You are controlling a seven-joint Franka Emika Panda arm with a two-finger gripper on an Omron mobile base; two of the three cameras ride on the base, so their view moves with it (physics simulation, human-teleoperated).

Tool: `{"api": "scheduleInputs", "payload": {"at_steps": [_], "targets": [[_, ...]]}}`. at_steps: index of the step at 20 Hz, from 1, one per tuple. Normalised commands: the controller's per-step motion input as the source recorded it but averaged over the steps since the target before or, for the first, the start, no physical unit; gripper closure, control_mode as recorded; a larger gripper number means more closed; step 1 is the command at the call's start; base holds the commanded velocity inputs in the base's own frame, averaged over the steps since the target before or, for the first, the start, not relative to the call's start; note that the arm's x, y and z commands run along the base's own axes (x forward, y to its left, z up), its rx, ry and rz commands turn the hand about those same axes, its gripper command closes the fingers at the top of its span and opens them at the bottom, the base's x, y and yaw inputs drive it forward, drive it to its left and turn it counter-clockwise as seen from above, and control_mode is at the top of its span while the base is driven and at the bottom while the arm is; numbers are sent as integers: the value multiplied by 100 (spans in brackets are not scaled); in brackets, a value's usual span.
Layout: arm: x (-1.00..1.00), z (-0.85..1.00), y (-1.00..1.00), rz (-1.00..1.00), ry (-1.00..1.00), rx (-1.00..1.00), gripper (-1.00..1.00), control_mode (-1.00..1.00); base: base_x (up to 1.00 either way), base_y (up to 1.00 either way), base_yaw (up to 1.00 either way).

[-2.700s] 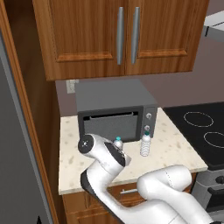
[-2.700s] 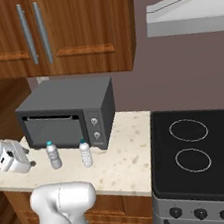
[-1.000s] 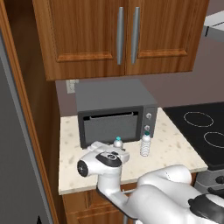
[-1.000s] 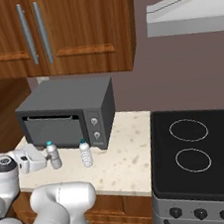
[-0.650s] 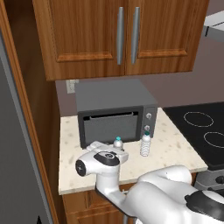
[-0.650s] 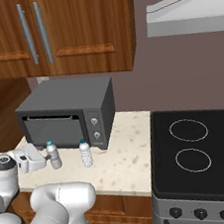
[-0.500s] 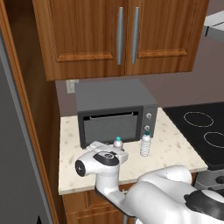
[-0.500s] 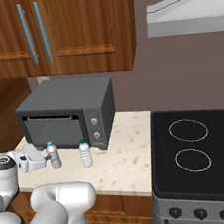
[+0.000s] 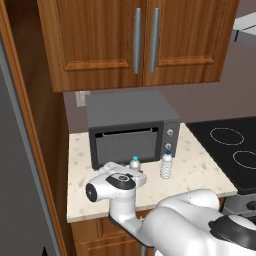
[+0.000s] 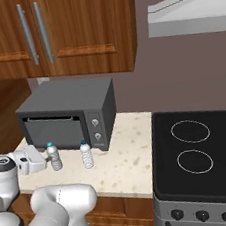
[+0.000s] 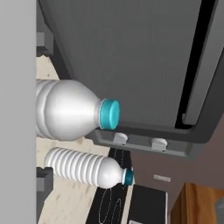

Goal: Take the bottled waters from the counter and place them in the freezer to freeze. Close the freezer door after placing the bottles.

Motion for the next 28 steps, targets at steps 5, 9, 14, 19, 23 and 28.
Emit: {"api": "scheduleInputs", "payload": {"at_steps": [5,9,14,19,23,28], "targets": [[6,-8,-12,-3,0,-2,-100,-100,0,0,0],[21,0,-1,0,0,0,-100,-100,0,0,0],[17,0,0,0,0,0,-100,-100,0,0,0],[1,0,-11,0,0,0,-100,-100,0,0,0],[0,0,-6,0,0,0,-100,-100,0,0,0],[0,0,0,0,0,0,100,-100,0,0,0]]}}
